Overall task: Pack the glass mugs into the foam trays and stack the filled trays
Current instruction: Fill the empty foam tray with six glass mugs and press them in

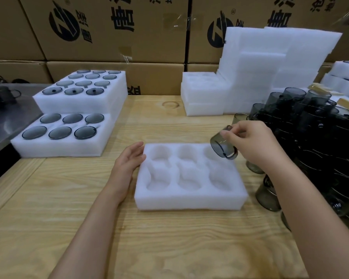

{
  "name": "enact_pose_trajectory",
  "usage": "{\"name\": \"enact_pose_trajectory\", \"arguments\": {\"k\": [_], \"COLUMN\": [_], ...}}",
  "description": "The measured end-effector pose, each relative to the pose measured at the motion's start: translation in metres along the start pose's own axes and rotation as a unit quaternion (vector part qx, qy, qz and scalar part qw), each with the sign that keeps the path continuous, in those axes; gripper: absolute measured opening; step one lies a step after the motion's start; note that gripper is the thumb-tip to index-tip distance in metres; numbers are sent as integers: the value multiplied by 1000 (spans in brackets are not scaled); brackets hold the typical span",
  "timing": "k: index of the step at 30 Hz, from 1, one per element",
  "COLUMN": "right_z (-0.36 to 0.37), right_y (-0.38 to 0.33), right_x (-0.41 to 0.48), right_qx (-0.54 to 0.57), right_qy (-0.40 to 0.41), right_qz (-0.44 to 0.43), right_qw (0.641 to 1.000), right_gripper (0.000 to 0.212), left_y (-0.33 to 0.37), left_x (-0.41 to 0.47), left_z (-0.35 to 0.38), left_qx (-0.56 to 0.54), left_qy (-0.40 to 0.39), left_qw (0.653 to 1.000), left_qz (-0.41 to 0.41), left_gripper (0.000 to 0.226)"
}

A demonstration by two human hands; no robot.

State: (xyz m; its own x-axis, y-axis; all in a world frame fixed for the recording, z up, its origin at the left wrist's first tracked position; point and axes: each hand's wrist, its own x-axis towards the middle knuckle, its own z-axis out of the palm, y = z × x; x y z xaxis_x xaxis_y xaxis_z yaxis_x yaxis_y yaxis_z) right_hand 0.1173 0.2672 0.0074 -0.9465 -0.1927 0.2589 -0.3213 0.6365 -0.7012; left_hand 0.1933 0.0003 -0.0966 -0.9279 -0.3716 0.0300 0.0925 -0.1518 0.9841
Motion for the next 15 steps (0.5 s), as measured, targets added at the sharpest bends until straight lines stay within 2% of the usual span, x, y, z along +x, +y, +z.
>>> {"name": "enact_pose_trajectory", "arguments": {"k": [2,6,10,15], "right_z": [2,10,11,11], "right_y": [1,4,5,12], "right_x": [7,21,28,30], "right_qx": [-14,-51,-88,-107], "right_qy": [0,-12,-73,-164], "right_qz": [11,-8,-41,-61], "right_qw": [1000,999,993,979], "right_gripper": [30,25,45,40], "left_y": [2,5,4,5], "left_x": [-2,-5,-5,-5], "left_z": [1,3,2,3], "left_qx": [0,13,41,54], "left_qy": [-2,-22,-35,-33], "left_qw": [1000,1000,998,998], "left_qz": [-1,3,9,9], "left_gripper": [38,60,64,62]}}
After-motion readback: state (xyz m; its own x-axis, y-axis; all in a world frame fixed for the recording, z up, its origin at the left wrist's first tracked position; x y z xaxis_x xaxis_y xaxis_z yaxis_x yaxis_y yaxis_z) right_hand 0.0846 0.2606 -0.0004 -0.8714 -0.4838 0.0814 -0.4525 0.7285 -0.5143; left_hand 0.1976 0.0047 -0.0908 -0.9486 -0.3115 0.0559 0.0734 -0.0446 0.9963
